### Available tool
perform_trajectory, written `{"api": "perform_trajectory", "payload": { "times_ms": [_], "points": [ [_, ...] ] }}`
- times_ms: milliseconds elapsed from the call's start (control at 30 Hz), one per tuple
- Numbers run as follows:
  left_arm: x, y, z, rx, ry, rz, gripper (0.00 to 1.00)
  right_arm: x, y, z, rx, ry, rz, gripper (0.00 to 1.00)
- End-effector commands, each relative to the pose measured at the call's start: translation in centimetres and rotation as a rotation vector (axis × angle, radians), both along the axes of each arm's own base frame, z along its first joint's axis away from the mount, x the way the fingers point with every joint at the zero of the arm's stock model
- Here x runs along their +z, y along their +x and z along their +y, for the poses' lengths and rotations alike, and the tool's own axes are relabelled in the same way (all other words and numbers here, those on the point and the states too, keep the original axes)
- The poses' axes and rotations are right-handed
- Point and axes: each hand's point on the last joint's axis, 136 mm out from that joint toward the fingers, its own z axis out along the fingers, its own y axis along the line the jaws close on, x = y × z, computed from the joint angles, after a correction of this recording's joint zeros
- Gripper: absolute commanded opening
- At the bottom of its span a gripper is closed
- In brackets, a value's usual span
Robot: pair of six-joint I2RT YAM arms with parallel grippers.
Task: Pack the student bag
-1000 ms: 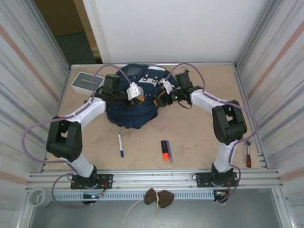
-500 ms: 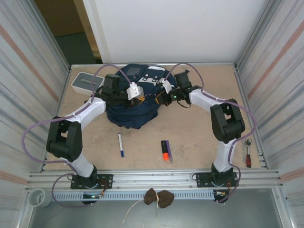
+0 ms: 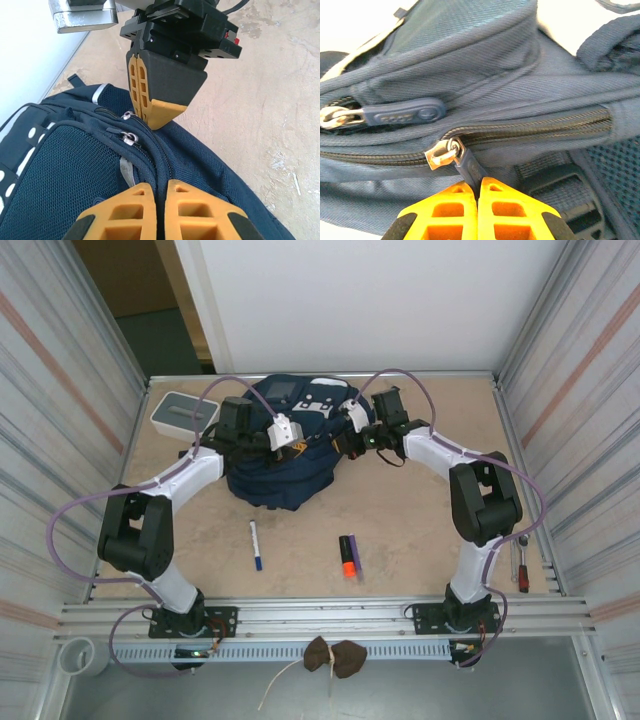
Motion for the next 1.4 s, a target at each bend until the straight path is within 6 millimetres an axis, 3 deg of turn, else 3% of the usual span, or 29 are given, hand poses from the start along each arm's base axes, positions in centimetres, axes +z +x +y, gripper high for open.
{"api": "perform_trajectory", "payload": {
  "times_ms": [0, 300, 400, 467, 600, 667, 800, 1000, 1200, 1300, 1367],
  "points": [
    [4.6, -2.4, -0.6, -0.132, -0.124, -0.067, 0.00, -1.1, 5.0, -8.2, -0.346, -0.131, -0.006, 0.00],
    [4.5, -2.5, -0.6, -0.144, -0.129, -0.061, 0.00, -0.4, 5.8, -11.7, -0.500, -0.255, -0.042, 0.00],
    [4.7, -2.7, -0.7, -0.160, -0.143, -0.055, 0.00, -0.4, 5.8, -11.9, -0.500, -0.275, -0.033, 0.00],
    [4.7, -2.7, -0.8, -0.165, -0.147, -0.053, 0.00, 0.0, 5.1, -10.8, -0.441, -0.226, -0.029, 0.02],
    [4.7, -2.7, -0.9, -0.169, -0.146, -0.050, 0.00, 2.5, 0.7, -5.5, -0.114, 0.029, 0.047, 0.36],
    [4.7, -2.7, -0.8, -0.169, -0.144, -0.053, 0.00, 3.4, -0.7, -3.9, -0.009, 0.081, 0.039, 0.44],
    [4.7, -2.7, -0.8, -0.168, -0.144, -0.052, 0.00, 3.3, -1.5, -2.4, 0.086, 0.100, 0.023, 0.52],
    [4.9, -2.7, -0.9, -0.169, -0.149, -0.050, 0.00, 2.2, -1.5, -0.2, 0.188, 0.092, 0.022, 0.52],
    [5.1, -2.8, -0.8, -0.169, -0.150, -0.052, 0.00, 1.2, -0.4, 0.7, 0.220, 0.061, 0.003, 0.50],
    [5.1, -2.8, -0.8, -0.169, -0.150, -0.053, 0.00, 0.8, 0.0, 0.8, 0.224, 0.047, 0.001, 0.45],
    [5.1, -2.8, -0.8, -0.170, -0.150, -0.052, 0.00, 0.7, 0.4, 0.7, 0.216, 0.044, -0.002, 0.35]
  ]
}}
